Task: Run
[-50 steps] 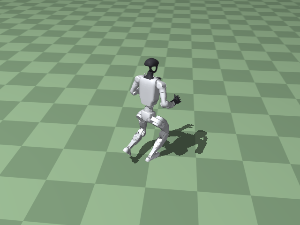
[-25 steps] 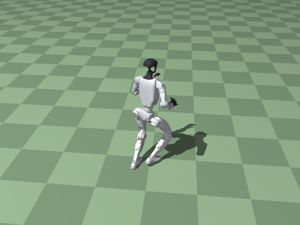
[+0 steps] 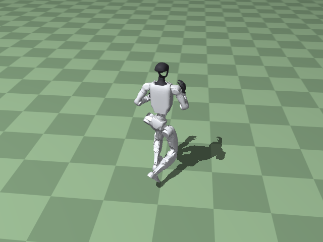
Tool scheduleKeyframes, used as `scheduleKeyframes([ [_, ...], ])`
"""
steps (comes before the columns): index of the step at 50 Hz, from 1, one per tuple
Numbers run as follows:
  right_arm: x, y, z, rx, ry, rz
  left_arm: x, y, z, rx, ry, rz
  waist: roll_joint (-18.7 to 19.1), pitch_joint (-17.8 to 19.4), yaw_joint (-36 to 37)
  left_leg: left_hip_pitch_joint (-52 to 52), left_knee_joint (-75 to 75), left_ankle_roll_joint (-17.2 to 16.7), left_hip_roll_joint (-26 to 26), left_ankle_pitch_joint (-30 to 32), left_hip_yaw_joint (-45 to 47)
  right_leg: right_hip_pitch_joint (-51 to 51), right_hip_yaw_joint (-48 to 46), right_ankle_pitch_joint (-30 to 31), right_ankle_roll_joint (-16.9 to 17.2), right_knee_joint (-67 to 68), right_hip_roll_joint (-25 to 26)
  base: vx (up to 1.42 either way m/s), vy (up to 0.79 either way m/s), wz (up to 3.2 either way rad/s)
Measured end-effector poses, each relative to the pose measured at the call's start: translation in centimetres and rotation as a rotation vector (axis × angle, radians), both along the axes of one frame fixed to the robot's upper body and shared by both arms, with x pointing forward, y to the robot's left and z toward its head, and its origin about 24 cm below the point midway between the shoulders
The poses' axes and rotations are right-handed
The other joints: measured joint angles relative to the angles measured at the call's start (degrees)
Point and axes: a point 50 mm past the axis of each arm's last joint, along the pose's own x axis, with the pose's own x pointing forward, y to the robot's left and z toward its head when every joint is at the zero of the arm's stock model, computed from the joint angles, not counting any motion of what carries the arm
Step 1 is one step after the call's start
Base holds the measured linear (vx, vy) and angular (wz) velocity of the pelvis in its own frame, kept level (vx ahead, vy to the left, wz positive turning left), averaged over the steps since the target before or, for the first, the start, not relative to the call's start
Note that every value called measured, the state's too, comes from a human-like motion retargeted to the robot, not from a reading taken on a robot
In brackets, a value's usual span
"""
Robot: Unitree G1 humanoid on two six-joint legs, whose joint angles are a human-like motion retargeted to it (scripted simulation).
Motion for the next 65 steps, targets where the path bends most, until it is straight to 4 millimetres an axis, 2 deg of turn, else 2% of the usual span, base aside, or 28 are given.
scheduleKeyframes([
  [3, -0.6, -0.6, -4.3, -0.123, 0.179, -0.053, 2.8, -1.0, 3.3, 0.057, -0.219, 0.027, -3.45, 2.23, -6.2, 7.15, -0.1, 0.87, -4.46, -1.41, -2.81, -10.34, 2.86, -5.53, -4.25, 10.96, -7.13, -0.09, -0.06, 0.38],
  [5, -1.8, -1.4, -7.3, -0.19, 0.309, -0.06, 4.4, -1.8, 5.5, 0.071, -0.335, 0.03, -3.02, 2.18, -10.14, 15.86, -4.06, 0.87, -6.62, -1.41, -5.21, -17.88, 4.17, -11.09, -6.37, 10.51, -7.43, 0.05, 0.04, -0.21],
  [7, -3.7, -2.7, -9.4, -0.209, 0.427, -0.053, 5.0, -2.6, 7.1, 0.048, -0.403, -0.006, 1.85, 1.38, -11.77, 25.43, -5.68, -3.14, -2.44, -0.28, -6.83, -21.72, 0.63, -15.19, -7.59, 1.46, -0.46, 0.16, 0.03, -0.88],
  [10, -6.0, -4.6, -11.4, -0.194, 0.577, -0.075, 4.8, -4.1, 8.4, 0.016, -0.456, -0.132, 11.48, -1.22, -12.41, 31.85, 0.14, -12.75, 10.0, 10.17, -8.11, -24.69, -5.96, -16.13, -8.02, -20.15, 15.56, 0.07, -0.09, -0.66],
  [12, -6.0, -5.2, -11.2, -0.175, 0.575, -0.101, 4.4, -4.9, 8.1, 0.023, -0.442, -0.193, 14.94, -2.14, -11.31, 30.55, 11.23, -14.44, 16.89, 16.68, -8.07, -24.74, -7.35, -15.79, -9.28, -25.53, 21.67, -0.06, -0.1, -0.18],
  [14, -4.7, -5.0, -9.8, -0.171, 0.494, -0.119, 4.2, -5.1, 6.8, 0.038, -0.37, -0.213, 16.32, -1.89, -8.57, 27.3, 23.88, -12.52, 22.65, 17.98, -7.69, -23.16, -7.47, -17.05, -12.46, -22.65, 24.43, -0.09, -0.06, -0.23],
  [16, -2.5, -4.5, -7.3, -0.178, 0.348, -0.151, 4.0, -4.6, 4.8, 0.073, -0.255, -0.194, 16.81, -0.86, -3.91, 20.44, 34.48, -8.43, 27.98, 14.03, -7.62, -20.23, -6.67, -17.72, -15.34, -20.08, 26.56, -0.11, -0.04, -0.43],
  [18, 0.2, -3.5, -3.7, -0.157, 0.169, -0.185, 3.7, -3.7, 3.2, 0.099, -0.151, -0.177, 16.6, -0.04, 1.1, 10.49, 38.09, -4.57, 30.91, 7.26, -7.81, -16.06, -5.48, -17.72, -15.79, -20.45, 27.87, -0.03, -0.01, -0.15],
  [20, 1.6, -2.2, -0.7, -0.089, 0.044, -0.156, 2.7, -2.4, 1.8, 0.104, -0.058, -0.159, 13.31, 0.44, 3.85, 3.34, 31.45, -2.93, 26.69, 2.18, -6.01, -10.16, -3.31, -17.72, -12.47, -19.48, 24.5, 0.11, 0.05, 0.73],
  [21, 1.6, -1.7, 0.0, -0.062, 0.016, -0.12, 2.1, -1.7, 1.1, 0.1, -0.016, -0.145, 10.48, 0.64, 4.19, 1.69, 23.55, -3.2, 21.75, 1.54, -4.0, -6.87, -2.42, -15.41, -9.27, -18.92, 20.53, 0.13, 0.08, 1.19],
  [23, 1.2, -0.7, 0.7, -0.03, -0.008, -0.046, 0.9, -0.6, 0.0, 0.076, 0.053, -0.112, 5.82, 0.37, 4.23, -0.65, 6.69, -4.3, 12.02, 1.95, -0.87, -2.02, -1.74, -8.31, -3.46, -16.61, 12.65, 0.05, 0.1, 1.2],
  [25, 0.7, -0.1, 0.3, -0.033, 0.01, 0.006, 0.3, -0.1, -0.5, 0.044, 0.073, -0.074, 2.67, 0.16, 3.2, -0.43, -3.2, -3.73, 4.25, 2.64, 0.22, 0.23, -1.36, -2.0, -0.43, -10.37, 5.83, -0.03, 0.09, 0.76],
  [27, 0.2, 0.0, -1.4, -0.065, 0.079, 0.006, 0.6, -0.3, 0.3, 0.052, 0.016, -0.061, 0.78, 0.95, 1.49, 0.81, 0.36, -0.54, 0.65, 0.57, -0.3, -0.22, -0.48, -0.44, -1.0, -0.44, 0.5, -0.06, 0.01, 0.36],
  [30, -0.5, -0.7, -5.1, -0.165, 0.227, -0.057, 2.9, -1.1, 3.2, 0.121, -0.178, -0.038, -3.0, 2.87, -4.25, 6.12, 2.4, 0.87, -3.9, -1.41, -2.99, -8.27, 2.36, -4.78, -4.78, 11.59, -6.99, -0.09, -0.08, 0.45],
  [33, -2.3, -1.8, -8.3, -0.237, 0.365, -0.056, 4.9, -2.5, 5.7, 0.123, -0.31, -0.048, -0.76, 2.48, -9.01, 19.42, -3.24, 0.13, -5.41, -1.41, -5.94, -17.49, 2.96, -11.26, -7.18, 8.79, -5.18, 0.08, 0.07, -0.36],
  [35, -3.8, -2.6, -9.4, -0.238, 0.437, -0.036, 5.2, -3.4, 6.9, 0.099, -0.36, -0.092, 4.7, 1.41, -10.68, 28.29, -6.41, -5.15, -0.21, 2.55, -7.3, -20.64, -1.52, -13.2, -7.84, -1.38, 2.41, 0.16, 0.01, -0.8],
  [38, -5.3, -3.8, -10.4, -0.224, 0.519, -0.036, 4.9, -5.2, 7.6, 0.066, -0.402, -0.213, 11.84, -1.17, -12.15, 33.74, -2.48, -14.18, 9.34, 14.85, -8.59, -22.96, -6.25, -12.66, -6.37, -21.4, 15.24, 0.06, -0.11, -0.33],
  [40, -5.4, -4.1, -10.2, -0.205, 0.516, -0.049, 4.5, -6.2, 7.8, 0.072, -0.418, -0.281, 15.35, -2.11, -11.58, 33.35, 6.65, -16.45, 15.6, 21.16, -8.8, -23.53, -7.7, -11.64, -6.65, -28.36, 21.38, -0.07, -0.1, -0.07],
  [43, -4.4, -3.8, -8.8, -0.195, 0.43, -0.064, 4.0, -6.9, 6.6, 0.091, -0.36, -0.319, 16.32, -1.77, -8.78, 31.58, 23.9, -13.53, 22.36, 22.51, -7.62, -22.43, -7.48, -15.5, -11.45, -20.98, 23.46, -0.09, -0.06, -0.06],
  [45, -2.4, -3.6, -6.9, -0.211, 0.319, -0.109, 4.2, -6.5, 5.6, 0.128, -0.29, -0.297, 17.41, -0.22, -4.84, 26.4, 35.56, -10.05, 28.09, 19.08, -8.15, -20.65, -7.66, -17.72, -15.67, -17.31, 25.79, -0.12, -0.07, -0.39],
  [48, 1.2, -2.8, -3.0, -0.214, 0.125, -0.177, 4.3, -5.1, 4.0, 0.166, -0.174, -0.244, 18.38, 0.95, 1.99, 12.48, 43.22, -4.73, 34.05, 10.53, -9.21, -16.59, -6.76, -17.72, -17.44, -19.02, 28.72, -0.07, -0.03, -0.29],
  [50, 2.3, -2.0, -0.5, -0.155, 0.028, -0.173, 3.6, -3.8, 3.0, 0.159, -0.108, -0.217, 16.35, 0.87, 4.5, 4.71, 39.22, -3.36, 31.58, 6.35, -8.23, -12.15, -4.81, -17.72, -15.25, -19.85, 27.07, 0.06, 0.03, 0.53],
  [52, 2.3, -1.2, 0.8, -0.089, -0.022, -0.127, 2.5, -2.5, 2.1, 0.14, -0.046, -0.194, 11.67, 1.1, 4.88, 1.06, 27.37, -3.77, 23.92, 4.98, -4.87, -6.73, -2.64, -15.05, -10.07, -20.01, 21.31, 0.12, 0.06, 1.07],
  [55, 1.5, -0.1, 1.3, -0.04, -0.045, -0.043, 1.0, -1.1, 0.8, 0.099, 0.028, -0.156, 5.88, 0.13, 4.92, -1.53, 3.93, -6.93, 11.81, 7.38, -0.9, -0.97, -1.17, -3.54, -1.59, -19.87, 12.43, 0.06, 0.09, 0.99],
  [57, 0.9, 0.3, 1.0, -0.04, -0.04, -0.006, 0.5, -0.7, 0.3, 0.056, 0.054, -0.126, 3.01, -0.69, 3.65, -1.04, -9.03, -7.39, 4.25, 9.21, -0.35, 0.84, -1.24, 1.79, 1.24, -16.49, 6.41, -0.01, 0.1, 0.74],
  [61, 0.0, 0.7, -1.0, -0.078, 0.04, 0.019, 0.7, -1.0, 0.8, 0.044, 0.005, -0.107, 0.13, -0.13, 1.38, -0.28, -3.46, -2.28, -1.65, 5.63, -1.28, 1.83, -0.75, 5.6, 1.02, -1.98, -2.12, -0.02, 0.02, 0.15],
  [63, -0.3, 0.6, -2.7, -0.121, 0.105, 0.0, 1.4, -1.4, 1.9, 0.08, -0.074, -0.096, -0.85, 1.06, -0.5, 1.6, 3.48, 0.52, -2.79, 0.44, -2.33, -0.44, 0.04, 3.64, -1.17, 6.28, -5.43, -0.03, -0.02, 0.01],
  [65, -0.4, 0.3, -4.1, -0.179, 0.162, -0.032, 3.2, -2.1, 3.6, 0.135, -0.197, -0.075, -2.46, 2.7, -3.63, 5.41, 3.64, 0.87, -4.5, -1.41, -4.1, -7.0, 2.08, -0.07, -4.03, 12.08, -8.17, -0.08, -0.05, 0.17],
])
